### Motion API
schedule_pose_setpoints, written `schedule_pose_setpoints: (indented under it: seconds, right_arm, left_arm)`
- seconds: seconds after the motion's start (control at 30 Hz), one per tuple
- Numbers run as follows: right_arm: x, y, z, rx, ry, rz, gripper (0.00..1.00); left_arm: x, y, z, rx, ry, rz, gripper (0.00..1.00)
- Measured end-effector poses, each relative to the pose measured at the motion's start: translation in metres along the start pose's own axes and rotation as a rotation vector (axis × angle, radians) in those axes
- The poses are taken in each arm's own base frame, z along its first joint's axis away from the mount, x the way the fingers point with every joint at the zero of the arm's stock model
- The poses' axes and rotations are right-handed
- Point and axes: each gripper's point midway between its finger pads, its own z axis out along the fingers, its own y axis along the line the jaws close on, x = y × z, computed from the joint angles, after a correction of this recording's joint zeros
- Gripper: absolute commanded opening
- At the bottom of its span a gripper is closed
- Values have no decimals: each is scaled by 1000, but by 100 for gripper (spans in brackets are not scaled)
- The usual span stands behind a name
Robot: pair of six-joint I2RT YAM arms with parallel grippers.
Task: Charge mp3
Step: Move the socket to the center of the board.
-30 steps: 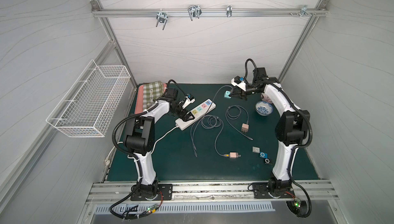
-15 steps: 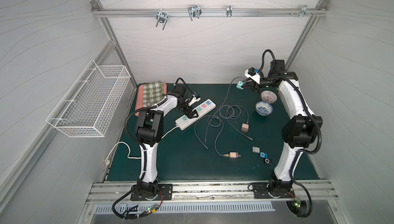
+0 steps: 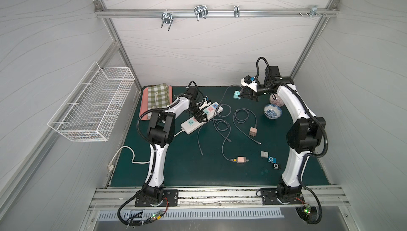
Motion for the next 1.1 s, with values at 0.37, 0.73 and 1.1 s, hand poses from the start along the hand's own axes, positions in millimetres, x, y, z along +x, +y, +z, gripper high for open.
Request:
schedule_pose_setpoints:
  seconds: [0.37, 0.73, 1.1]
  right_arm:
    - [4, 6, 7, -19, 2, 8, 0]
    - [15, -6, -8, 25, 33, -1, 0]
    - [-2, -43, -53, 177, 76, -82, 0]
  left_arm:
    - [13, -3, 6, -15, 55, 18, 76]
    - [60, -32, -14, 31, 85, 110, 72]
    - [85, -41, -26, 62, 85, 177, 81]
